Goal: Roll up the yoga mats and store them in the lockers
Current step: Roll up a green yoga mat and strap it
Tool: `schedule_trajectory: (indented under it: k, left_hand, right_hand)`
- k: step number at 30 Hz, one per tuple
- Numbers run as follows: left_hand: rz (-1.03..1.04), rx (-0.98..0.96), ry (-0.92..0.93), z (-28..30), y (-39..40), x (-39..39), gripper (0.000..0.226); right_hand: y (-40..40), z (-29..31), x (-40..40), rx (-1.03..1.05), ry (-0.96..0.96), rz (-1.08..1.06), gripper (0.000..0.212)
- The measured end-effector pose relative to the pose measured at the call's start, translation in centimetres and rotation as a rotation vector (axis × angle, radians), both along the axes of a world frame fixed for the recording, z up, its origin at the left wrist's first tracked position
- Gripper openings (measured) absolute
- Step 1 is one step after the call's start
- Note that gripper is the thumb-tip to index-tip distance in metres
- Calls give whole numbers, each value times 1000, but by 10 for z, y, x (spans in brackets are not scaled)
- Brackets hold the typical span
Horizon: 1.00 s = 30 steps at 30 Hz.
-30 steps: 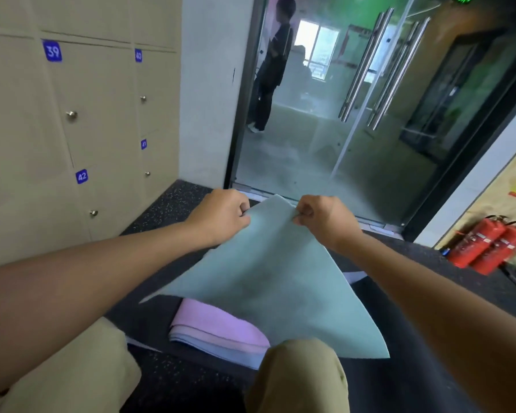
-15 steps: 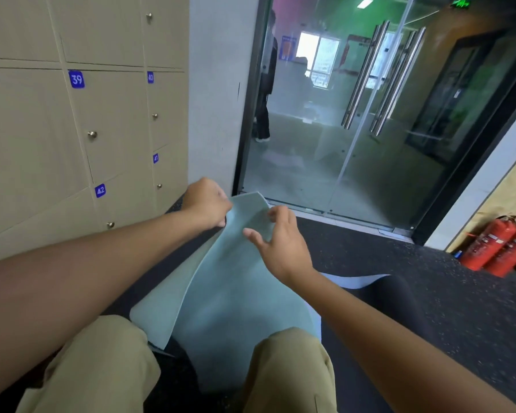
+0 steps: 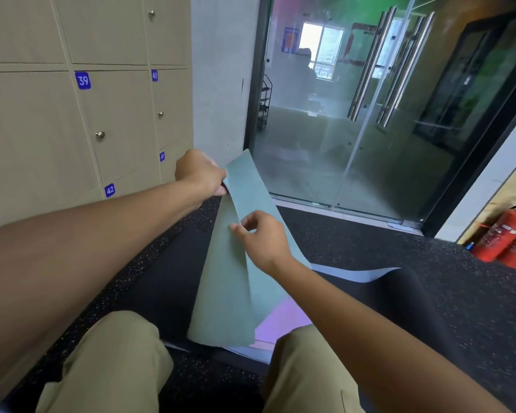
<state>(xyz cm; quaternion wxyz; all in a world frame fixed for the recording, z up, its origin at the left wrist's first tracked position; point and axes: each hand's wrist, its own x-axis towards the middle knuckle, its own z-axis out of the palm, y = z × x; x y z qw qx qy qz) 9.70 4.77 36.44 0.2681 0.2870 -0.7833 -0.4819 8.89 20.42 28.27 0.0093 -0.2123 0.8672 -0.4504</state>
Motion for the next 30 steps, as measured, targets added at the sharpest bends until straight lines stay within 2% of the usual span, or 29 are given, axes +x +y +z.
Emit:
schedule_trajectory:
  k: [3,6,9,11,12,17,19,23,30]
  left_hand:
    - [9,-10,-15,-8,-15,7,6]
    - [19,-101,-71,-22,-29,16,9]
    - [10,-234,-118,-37,-40,25,36]
    - [-36,-421,-139,-49,-46,34,55]
    - [-74,-513,-132,-54,-48,40,57]
    - [-370,-883,-114,-74,-67,67,19]
    - [-430,-914,-119,-80,-69,76,11]
    - [-452,-885,-96,-79,-61,93,13]
    - [-558,-806,-123,-85,-55,166,19]
  right_hand:
    - [3,-1,-6,-31,13,-20,15]
    - [4,3,-13,-49,67,-29,13]
    - [4,7,-17,-44,116,-11,12]
    - [3,6,-18,-3,157,8,12]
    - [3,5,-18,23,176,20,12]
    - [8,0,-19,87,216,62,16]
    - [11,-1,-17,110,219,85,14]
    - [27,-3,-7,92,185,135,14]
    - [104,-40,32,289,121,193,10]
